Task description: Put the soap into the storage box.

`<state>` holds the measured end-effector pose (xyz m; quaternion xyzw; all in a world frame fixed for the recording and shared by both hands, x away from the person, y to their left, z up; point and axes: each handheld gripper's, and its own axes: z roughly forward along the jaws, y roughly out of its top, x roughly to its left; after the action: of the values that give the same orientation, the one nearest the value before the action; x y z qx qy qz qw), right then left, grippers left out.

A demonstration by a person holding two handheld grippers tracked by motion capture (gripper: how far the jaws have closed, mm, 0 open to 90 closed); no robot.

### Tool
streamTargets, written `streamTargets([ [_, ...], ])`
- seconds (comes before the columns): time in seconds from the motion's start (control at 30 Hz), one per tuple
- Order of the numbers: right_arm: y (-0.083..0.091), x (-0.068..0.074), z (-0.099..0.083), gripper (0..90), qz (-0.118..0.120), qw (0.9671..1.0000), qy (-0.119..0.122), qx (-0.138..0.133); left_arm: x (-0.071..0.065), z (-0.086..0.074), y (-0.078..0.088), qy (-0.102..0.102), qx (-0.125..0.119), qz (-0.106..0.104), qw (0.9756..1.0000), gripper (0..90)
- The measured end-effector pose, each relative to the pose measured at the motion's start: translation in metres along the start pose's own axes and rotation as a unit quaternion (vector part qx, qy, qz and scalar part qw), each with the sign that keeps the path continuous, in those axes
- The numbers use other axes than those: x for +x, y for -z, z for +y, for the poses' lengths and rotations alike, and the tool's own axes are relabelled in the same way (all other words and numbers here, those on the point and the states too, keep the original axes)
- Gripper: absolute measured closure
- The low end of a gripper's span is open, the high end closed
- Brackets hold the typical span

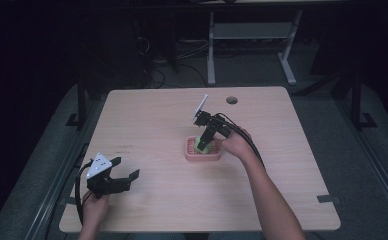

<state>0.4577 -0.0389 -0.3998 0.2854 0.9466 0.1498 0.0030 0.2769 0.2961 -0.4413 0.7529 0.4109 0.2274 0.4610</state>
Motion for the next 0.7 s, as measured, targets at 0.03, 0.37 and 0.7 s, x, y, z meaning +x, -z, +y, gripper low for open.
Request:
streamTargets([
  [0.03,0.002,0.0,-0.001,23.7,-0.002,1.0,0.002,-0.004,0.0,0.0,0.0,0.0,0.0,0.0,1.0,14.0],
  [0.37,0.012,-0.002,-0.01,23.7,-0.002,0.9999,-0.002,-0.015,0.0,0.0,0.001,-0.005,0.004,0.001,1.0,14.1],
  [0.7,0.023,-0.007,-0.021,23.7,-0.004,0.9996,-0.01,-0.028,0.0,-0.001,-0.001,-0.006,0.006,0.001,1.0,14.1],
])
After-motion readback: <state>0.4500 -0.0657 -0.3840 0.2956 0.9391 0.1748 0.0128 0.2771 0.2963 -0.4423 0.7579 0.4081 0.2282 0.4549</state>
